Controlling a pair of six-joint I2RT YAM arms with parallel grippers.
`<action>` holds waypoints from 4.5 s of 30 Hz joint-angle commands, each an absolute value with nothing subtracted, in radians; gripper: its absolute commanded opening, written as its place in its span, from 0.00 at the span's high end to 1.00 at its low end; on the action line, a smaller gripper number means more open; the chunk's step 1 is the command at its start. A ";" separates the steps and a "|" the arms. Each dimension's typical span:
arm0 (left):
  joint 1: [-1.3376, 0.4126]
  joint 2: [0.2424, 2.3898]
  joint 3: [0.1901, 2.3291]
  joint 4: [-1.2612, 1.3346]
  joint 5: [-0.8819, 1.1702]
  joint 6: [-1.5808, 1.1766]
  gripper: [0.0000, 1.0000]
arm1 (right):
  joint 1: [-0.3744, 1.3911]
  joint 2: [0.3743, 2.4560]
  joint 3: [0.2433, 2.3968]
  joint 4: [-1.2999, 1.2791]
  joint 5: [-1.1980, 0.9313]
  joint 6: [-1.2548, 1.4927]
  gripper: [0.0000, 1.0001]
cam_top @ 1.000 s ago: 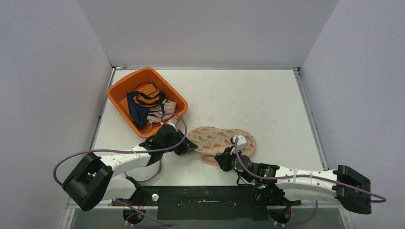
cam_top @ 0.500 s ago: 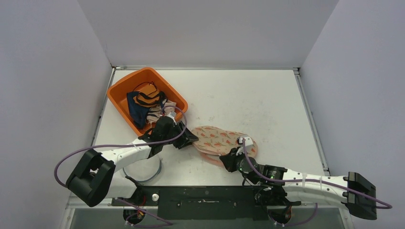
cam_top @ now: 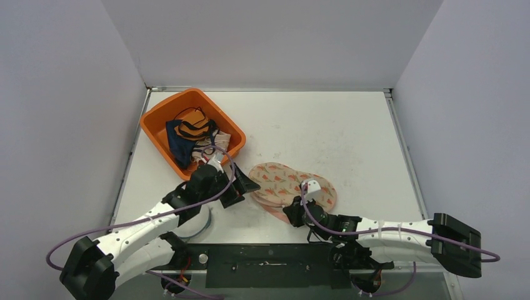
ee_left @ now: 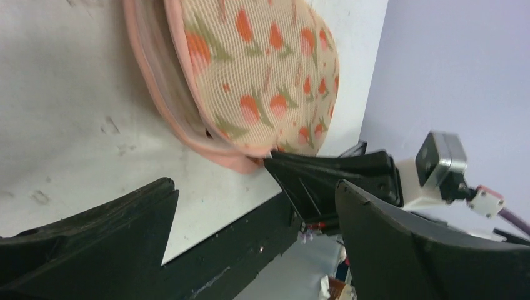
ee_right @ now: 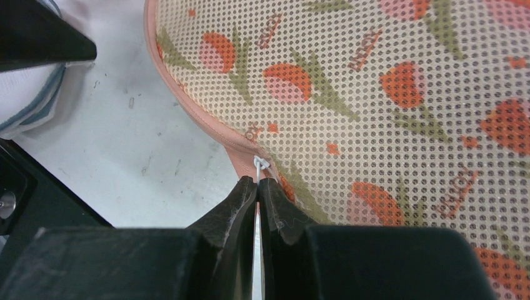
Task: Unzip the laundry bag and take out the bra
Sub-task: Unzip the laundry bag at the center of the board.
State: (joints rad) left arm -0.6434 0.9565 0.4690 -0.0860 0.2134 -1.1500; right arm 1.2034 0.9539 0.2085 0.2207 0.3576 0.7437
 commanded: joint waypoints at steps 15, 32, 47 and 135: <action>-0.853 1.249 0.561 0.072 0.034 -1.275 0.02 | 1.189 1.082 0.318 0.378 0.284 0.676 0.95; -0.815 1.398 0.613 0.141 -0.023 -1.282 0.95 | 1.198 0.967 0.263 0.298 0.298 0.703 0.95; -0.755 1.230 0.536 0.021 -0.140 -1.334 1.00 | 1.209 0.815 0.265 0.063 0.332 0.786 0.95; -0.736 1.494 0.706 0.170 0.167 -1.225 1.00 | 1.173 0.697 0.243 -0.081 0.402 0.848 0.95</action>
State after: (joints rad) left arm -0.7609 1.4876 0.6682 0.1165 0.1574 -1.2518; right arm 1.1721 0.7860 0.2737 0.0380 0.3023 0.7784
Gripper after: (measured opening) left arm 0.031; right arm 0.060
